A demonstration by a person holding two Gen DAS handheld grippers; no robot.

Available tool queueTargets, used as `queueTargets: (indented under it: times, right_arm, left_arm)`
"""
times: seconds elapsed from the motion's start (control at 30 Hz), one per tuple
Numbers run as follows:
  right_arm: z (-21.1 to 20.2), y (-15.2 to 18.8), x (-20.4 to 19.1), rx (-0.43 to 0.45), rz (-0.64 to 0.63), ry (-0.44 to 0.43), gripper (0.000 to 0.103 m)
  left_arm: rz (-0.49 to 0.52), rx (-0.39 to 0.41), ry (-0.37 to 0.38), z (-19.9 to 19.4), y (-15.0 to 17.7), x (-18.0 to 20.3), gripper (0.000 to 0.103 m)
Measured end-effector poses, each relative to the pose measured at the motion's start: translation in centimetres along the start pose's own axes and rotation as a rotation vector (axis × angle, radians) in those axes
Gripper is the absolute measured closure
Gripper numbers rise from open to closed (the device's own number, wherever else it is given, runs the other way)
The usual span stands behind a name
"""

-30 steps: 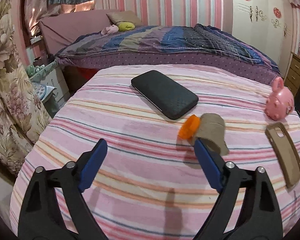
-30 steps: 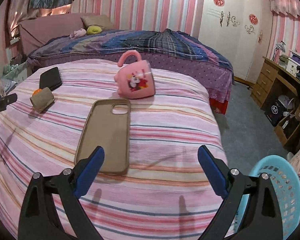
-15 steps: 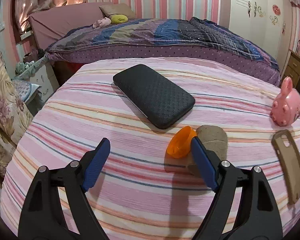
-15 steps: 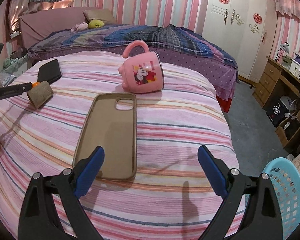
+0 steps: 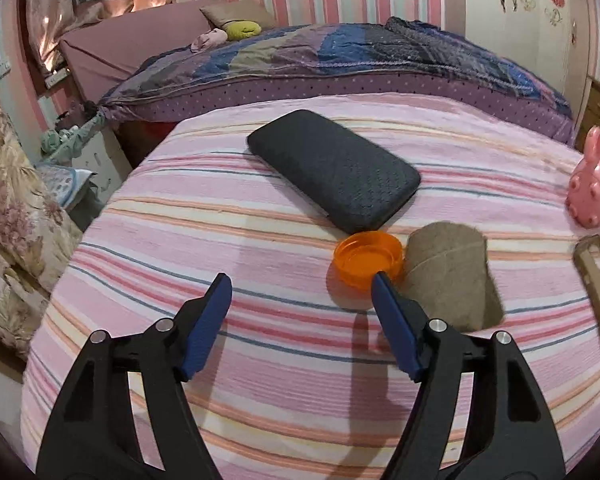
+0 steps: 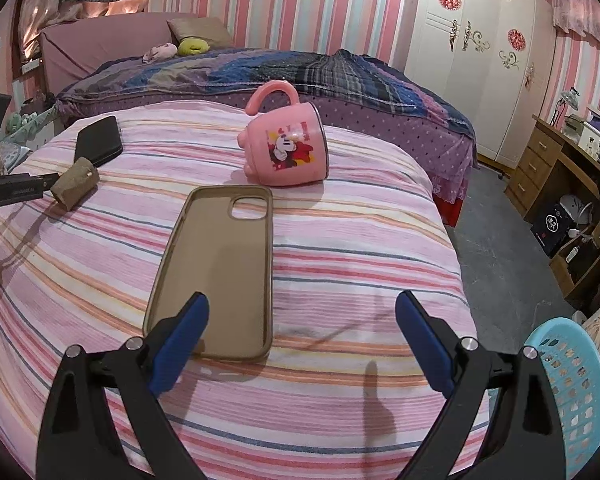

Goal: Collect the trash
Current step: 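Lower the left gripper onto the orange cup and grasp its rim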

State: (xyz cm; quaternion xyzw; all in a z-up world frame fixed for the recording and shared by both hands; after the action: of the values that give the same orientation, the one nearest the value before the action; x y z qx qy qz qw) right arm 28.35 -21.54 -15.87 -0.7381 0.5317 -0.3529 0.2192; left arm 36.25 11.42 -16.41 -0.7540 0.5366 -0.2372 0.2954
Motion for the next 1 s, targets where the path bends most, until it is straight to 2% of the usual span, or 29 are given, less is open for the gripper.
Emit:
queueTargets:
  times: [0.2,0.3,0.4,0.67,0.73,0.87,1.0]
  right_arm:
    - [0.1,0.0,-0.1,-0.001,-0.008,0.002,0.011]
    - [0.0,-0.1,-0.1,0.000,-0.009,0.004,0.011]
    - [0.0,-0.1,-0.1,-0.001,-0.008,0.003,0.011]
    - [0.2,0.0,0.2,-0.004,0.003,0.003,0.011]
    - [0.2,0.0,0.3,-0.004,0.005,0.004,0.011]
    - [0.3,0.1,0.4,-0.005,0.007,0.007,0.011]
    - [0.3,0.1,0.4,-0.005,-0.002,0.012,0.011]
  left_arm:
    - [-0.020,-0.020,-0.054,0.4,0.0,-2.4,0.032]
    - [-0.055,-0.039,0.011,0.1,-0.1,-2.6,0.031]
    - [-0.054,-0.034,0.023,0.0,-0.1,-2.3,0.029]
    - [0.006,-0.054,0.075,0.4,0.5,1.4,0.029]
    - [-0.005,-0.059,0.073,0.8,0.4,1.7,0.029]
    - [-0.079,-0.119,0.128,1.9,0.7,1.8,0.029]
    - [-0.070,-0.112,0.125,2.0,0.7,2.0,0.032]
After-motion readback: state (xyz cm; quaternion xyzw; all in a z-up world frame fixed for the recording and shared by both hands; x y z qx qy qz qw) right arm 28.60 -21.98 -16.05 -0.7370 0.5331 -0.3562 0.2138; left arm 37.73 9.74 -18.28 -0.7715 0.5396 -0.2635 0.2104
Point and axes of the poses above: each gripper's, at about its wrist camera, not at the fingertips, and z roughly the way its jaws point, x to its right, y to its underside, the point moved 10 cm from there along z, roughly the way its jaws point, and after that the axes turned 14 degrees about -z, right-handed, at the moved point
